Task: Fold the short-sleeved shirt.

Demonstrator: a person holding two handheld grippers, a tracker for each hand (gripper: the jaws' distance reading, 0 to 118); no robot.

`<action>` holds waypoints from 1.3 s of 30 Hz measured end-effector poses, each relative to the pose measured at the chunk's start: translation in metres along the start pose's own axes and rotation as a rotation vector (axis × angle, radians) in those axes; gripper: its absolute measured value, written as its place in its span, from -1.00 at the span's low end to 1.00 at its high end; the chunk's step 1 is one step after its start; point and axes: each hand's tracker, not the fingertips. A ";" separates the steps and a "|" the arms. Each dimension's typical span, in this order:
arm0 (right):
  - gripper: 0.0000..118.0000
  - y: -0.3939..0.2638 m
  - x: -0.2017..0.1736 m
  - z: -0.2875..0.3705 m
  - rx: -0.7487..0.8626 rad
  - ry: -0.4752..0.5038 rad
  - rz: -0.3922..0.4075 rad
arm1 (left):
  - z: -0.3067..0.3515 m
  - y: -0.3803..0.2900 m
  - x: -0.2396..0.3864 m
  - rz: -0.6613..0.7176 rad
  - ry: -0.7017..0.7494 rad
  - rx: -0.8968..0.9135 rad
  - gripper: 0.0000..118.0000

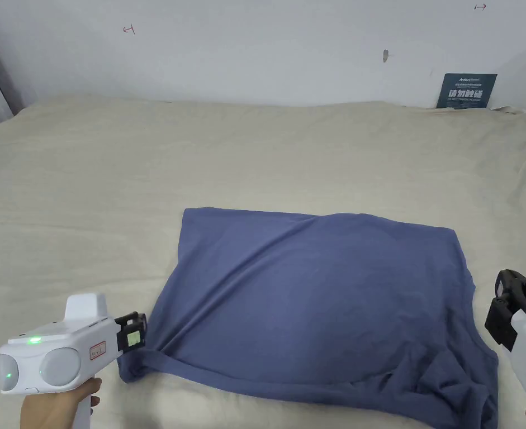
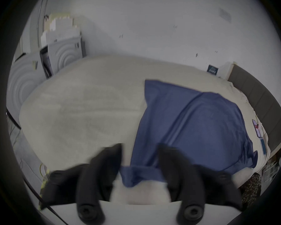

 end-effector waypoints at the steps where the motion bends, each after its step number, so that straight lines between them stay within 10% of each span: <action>1: -1.00 -0.001 0.001 -0.001 -0.005 0.001 -0.001 | -0.006 -0.003 -0.004 0.015 -0.001 -0.032 0.23; 4: -1.00 -0.003 0.001 -0.002 -0.015 0.003 -0.007 | -0.021 -0.013 -0.016 0.060 -0.002 -0.079 0.65; 9: -1.00 -0.007 0.000 -0.004 -0.034 0.002 -0.004 | -0.050 -0.024 -0.016 0.025 0.052 -0.160 0.63; 11: -1.00 -0.009 0.001 -0.003 -0.041 0.003 -0.006 | -0.053 -0.028 -0.011 0.012 0.053 -0.161 0.30; 14: -1.00 -0.011 0.006 -0.003 -0.051 0.000 -0.015 | -0.053 -0.030 -0.008 0.017 -0.054 -0.178 -0.73; 22: -0.98 -0.040 0.027 -0.015 -0.220 -0.026 -0.058 | -0.038 -0.025 0.006 -0.056 -0.031 -0.102 -0.95; 24: -0.62 -0.057 0.032 -0.023 -0.316 -0.028 -0.074 | -0.032 -0.021 0.006 -0.057 -0.041 -0.083 -0.95; 26: 0.14 -0.076 0.036 -0.032 -0.398 -0.027 -0.075 | -0.026 -0.018 0.008 -0.059 -0.047 -0.070 -0.95; 28: 0.34 -0.099 0.038 -0.039 -0.473 -0.028 -0.071 | -0.023 -0.015 0.009 -0.068 -0.051 -0.063 -0.95; 35: 0.30 -0.150 0.035 -0.047 -0.603 -0.013 -0.086 | -0.021 -0.013 0.010 -0.067 -0.049 -0.057 -0.95; 39: -0.25 -0.158 0.032 -0.051 -0.633 0.018 -0.073 | -0.022 -0.015 0.010 -0.058 -0.047 -0.066 -0.95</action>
